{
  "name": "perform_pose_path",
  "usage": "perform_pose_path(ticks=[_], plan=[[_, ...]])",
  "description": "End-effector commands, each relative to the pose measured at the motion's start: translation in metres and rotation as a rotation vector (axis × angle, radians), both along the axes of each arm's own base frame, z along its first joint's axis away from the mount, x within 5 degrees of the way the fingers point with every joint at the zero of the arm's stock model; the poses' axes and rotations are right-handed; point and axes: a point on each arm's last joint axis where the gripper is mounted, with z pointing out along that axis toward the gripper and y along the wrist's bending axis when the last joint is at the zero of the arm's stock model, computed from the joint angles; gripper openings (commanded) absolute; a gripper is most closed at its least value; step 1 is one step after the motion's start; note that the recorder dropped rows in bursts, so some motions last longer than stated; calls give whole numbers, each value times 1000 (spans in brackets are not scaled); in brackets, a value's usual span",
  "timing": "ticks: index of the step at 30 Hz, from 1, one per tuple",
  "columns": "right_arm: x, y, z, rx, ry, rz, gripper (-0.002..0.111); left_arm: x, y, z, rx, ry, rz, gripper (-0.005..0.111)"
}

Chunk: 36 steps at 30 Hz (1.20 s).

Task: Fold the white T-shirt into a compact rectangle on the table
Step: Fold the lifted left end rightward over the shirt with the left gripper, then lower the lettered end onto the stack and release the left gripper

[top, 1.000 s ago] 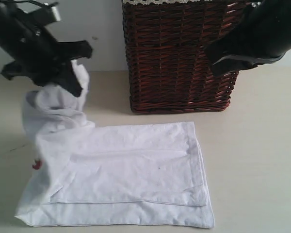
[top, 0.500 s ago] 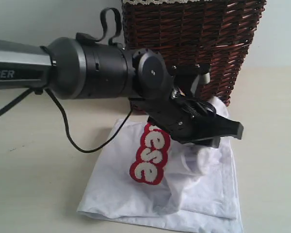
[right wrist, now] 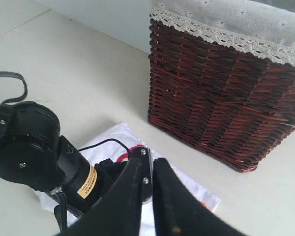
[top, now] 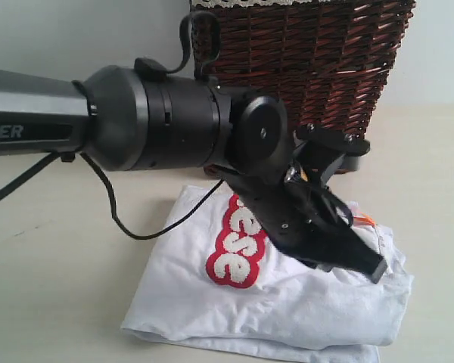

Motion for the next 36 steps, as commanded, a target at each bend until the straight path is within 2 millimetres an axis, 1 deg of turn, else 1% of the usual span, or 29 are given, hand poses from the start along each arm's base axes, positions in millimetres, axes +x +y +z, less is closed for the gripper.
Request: perform_pose_path(ticks=[1,3,6,8,9,10,11,12,13,14,15,17,19,21,24,26,29,32,34,36], plan=[[2,-1,-3,-5,3,-9,9,1,17,-48,156,132,14,0],[5,0,-8,-2,1,-16,9,-3,23,-71,259,213,-24,0],[6,0,-10,-1,1,-18,9,-3,25,-77,287,217,-44,0],[6,0,-10,-1,1,-18,9,-3,24,-63,255,174,-86,0],[6,0,-10,-1,1,-18,9,0,23,-46,206,116,-97,0],[6,0,-10,-1,1,-18,9,2,23,-38,175,75,-91,0],[6,0,-10,-1,1,-18,9,15,25,-15,88,-38,-47,0],[6,0,-10,-1,1,-18,9,22,26,-6,49,-82,-21,0],[6,0,-10,-1,1,-18,9,41,32,1,-25,-131,89,0],[6,0,-10,-1,1,-18,9,51,37,2,-42,-137,135,0],[6,0,-10,-1,1,-18,9,68,47,-10,-44,-113,221,0],[6,0,-10,-1,1,-18,9,78,55,-28,-11,-77,255,0],[6,0,-10,-1,1,-18,9,83,62,-50,48,-13,268,0],[6,0,-10,-1,1,-18,9,84,69,-69,112,47,259,0],[6,0,-10,-1,1,-18,9,85,80,-82,199,99,235,0],[6,0,-10,-1,1,-18,9,87,88,-82,236,109,225,0],[6,0,-10,-1,1,-18,9,91,94,-69,221,101,240,0],[6,0,-10,-1,1,-18,9,95,93,-43,143,25,261,0],[6,0,-10,3,3,-17,9,92,82,-24,37,-18,256,0],[6,0,-10,3,3,-17,9,85,67,-16,-54,-41,215,0]])
